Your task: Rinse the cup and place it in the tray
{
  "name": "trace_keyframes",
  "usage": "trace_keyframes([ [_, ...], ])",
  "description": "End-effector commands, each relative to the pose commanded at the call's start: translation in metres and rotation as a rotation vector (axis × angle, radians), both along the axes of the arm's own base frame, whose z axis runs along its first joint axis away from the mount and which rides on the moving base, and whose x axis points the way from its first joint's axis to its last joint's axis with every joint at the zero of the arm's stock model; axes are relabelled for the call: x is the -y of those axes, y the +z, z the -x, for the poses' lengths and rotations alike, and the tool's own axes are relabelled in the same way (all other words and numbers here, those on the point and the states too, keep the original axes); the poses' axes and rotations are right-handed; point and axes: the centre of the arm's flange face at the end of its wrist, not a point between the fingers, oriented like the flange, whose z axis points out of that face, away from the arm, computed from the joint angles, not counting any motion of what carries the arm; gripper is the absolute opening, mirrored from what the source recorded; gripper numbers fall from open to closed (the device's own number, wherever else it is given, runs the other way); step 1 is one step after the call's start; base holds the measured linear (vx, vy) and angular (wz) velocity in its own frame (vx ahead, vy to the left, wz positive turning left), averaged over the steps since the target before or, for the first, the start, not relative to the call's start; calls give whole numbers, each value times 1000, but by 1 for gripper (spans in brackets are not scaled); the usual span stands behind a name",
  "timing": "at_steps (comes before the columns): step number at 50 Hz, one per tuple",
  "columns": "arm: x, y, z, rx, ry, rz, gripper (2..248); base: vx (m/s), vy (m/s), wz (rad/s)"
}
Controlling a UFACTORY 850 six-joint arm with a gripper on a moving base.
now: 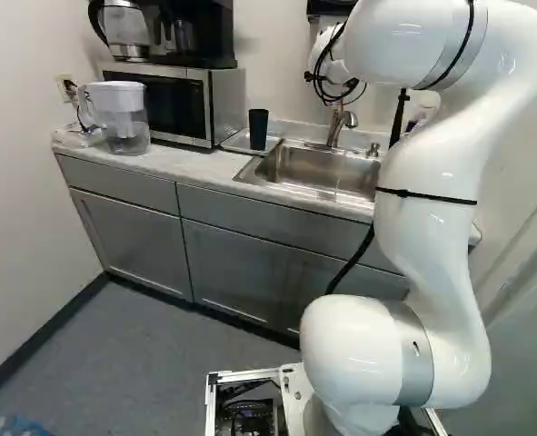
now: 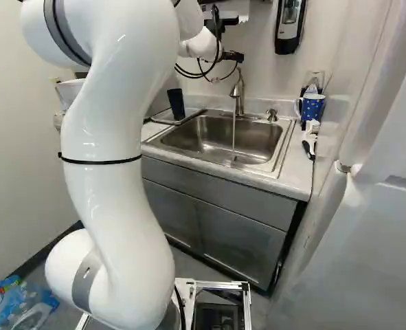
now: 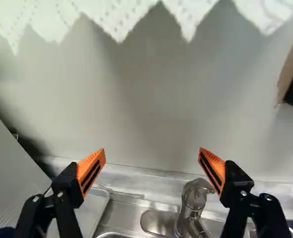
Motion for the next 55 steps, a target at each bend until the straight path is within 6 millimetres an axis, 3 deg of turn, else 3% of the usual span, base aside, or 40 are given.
trace_keyframes([
  [27, -1, -6, 1, -61, 3, -14, 247, 0, 0, 0],
  [55, -5, -9, 17, -128, 8, -30, 247, 0, 0, 0],
])
